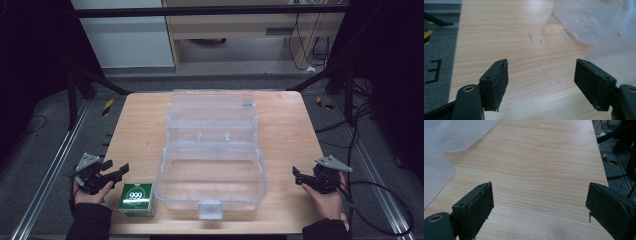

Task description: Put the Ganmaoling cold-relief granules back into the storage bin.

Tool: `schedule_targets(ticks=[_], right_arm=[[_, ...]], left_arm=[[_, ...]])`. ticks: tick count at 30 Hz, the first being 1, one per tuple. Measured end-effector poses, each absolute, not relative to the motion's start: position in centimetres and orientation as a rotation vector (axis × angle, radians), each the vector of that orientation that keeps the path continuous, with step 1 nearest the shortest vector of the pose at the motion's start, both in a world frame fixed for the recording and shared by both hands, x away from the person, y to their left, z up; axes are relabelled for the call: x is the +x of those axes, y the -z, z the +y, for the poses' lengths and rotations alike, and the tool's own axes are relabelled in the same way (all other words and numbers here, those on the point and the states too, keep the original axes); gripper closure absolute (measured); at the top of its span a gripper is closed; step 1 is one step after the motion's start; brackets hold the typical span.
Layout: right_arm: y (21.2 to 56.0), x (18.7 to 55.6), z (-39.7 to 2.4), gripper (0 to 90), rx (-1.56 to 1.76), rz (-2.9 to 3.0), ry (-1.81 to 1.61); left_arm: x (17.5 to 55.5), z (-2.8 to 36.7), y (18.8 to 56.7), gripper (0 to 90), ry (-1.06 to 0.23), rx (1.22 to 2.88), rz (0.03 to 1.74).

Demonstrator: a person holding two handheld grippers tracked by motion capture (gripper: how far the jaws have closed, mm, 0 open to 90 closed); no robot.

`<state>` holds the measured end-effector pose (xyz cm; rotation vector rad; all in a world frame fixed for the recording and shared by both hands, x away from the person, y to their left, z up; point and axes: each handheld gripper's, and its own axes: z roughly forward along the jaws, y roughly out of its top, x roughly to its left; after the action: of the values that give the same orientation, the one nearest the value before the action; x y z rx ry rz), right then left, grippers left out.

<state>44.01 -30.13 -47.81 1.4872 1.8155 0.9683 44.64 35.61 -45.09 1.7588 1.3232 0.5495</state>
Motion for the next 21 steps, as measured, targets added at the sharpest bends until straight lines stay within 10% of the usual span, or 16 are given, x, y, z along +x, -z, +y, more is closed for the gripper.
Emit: schedule_targets(ticks=[21], right_arm=[[48.3, 43.7, -30.0, 8.0, 1.435, 1.832, -0.945]], left_arm=[[44.6, 35.0, 42.5, 21.0, -0.452, 2.055, 1.046]])
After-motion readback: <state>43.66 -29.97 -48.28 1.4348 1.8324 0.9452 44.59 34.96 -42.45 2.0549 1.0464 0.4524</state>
